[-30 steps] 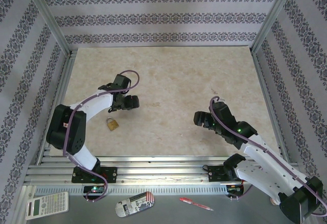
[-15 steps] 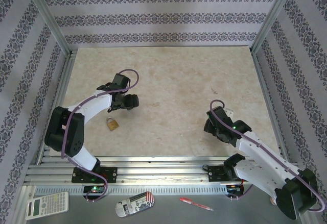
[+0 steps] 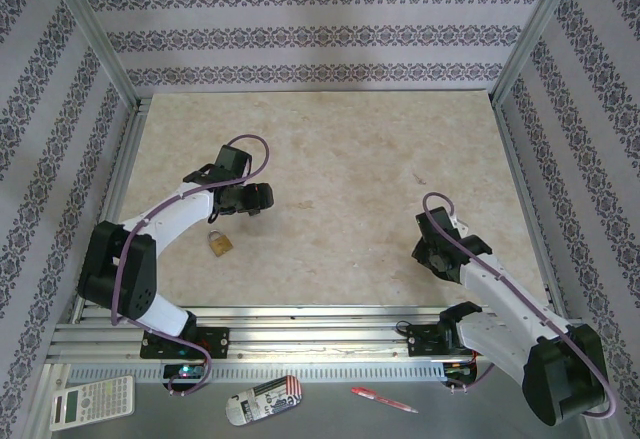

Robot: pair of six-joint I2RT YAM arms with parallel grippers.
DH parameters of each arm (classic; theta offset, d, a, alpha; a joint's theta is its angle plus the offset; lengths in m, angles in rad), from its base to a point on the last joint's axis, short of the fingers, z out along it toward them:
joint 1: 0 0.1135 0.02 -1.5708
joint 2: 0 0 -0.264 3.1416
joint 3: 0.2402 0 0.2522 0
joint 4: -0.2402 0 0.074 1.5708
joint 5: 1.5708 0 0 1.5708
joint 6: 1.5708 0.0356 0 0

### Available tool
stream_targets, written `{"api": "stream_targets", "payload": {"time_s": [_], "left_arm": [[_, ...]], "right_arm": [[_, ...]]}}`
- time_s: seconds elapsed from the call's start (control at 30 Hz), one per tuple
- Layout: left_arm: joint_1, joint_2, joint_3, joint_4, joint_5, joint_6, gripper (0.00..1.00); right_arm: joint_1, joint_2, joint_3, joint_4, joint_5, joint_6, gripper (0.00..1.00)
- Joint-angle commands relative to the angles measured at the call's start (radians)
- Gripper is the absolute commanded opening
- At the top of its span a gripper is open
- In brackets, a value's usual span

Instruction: Unlock with the key

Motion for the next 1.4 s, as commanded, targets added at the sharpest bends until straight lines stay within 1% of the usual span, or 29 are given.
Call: {"api": "stream_targets", "payload": {"time_s": [0.0, 0.27, 0.37, 0.7, 0.97, 1.03, 1.13, 1.37], "left_arm": [[-0.012, -0.024, -0.010, 0.025, 0.012, 0.015, 0.82], [-0.013, -0.032, -0.014, 0.027, 0.009, 0.021, 0.83], [-0.012, -0.036, -0.019, 0.031, 0.009, 0.022, 0.83], [-0.013, -0.049, -0.030, 0.038, 0.014, 0.025, 0.83], [-0.012, -0.062, -0.034, 0.036, 0.011, 0.030, 0.83], [-0.013, -0.068, -0.038, 0.039, 0.010, 0.027, 0.83], [-0.012, -0.076, -0.042, 0.042, 0.009, 0.027, 0.83], [-0.013, -0.088, -0.047, 0.053, 0.027, 0.024, 0.81]], "right_arm": [[-0.018, -0.008, -0.022, -0.002, -0.032, 0.018, 0.40], [-0.041, -0.007, -0.023, -0.027, -0.069, 0.019, 0.41], [-0.046, -0.002, -0.034, -0.007, -0.082, 0.024, 0.41], [-0.055, 0.097, -0.033, 0.042, -0.071, 0.019, 0.40], [-0.072, 0.130, -0.029, 0.066, -0.051, 0.007, 0.31], [-0.078, 0.142, -0.027, 0.074, -0.045, -0.003, 0.25], [-0.084, 0.173, -0.021, 0.089, -0.044, -0.020, 0.21], [-0.084, 0.192, -0.010, 0.103, -0.051, -0.035, 0.00]]}}
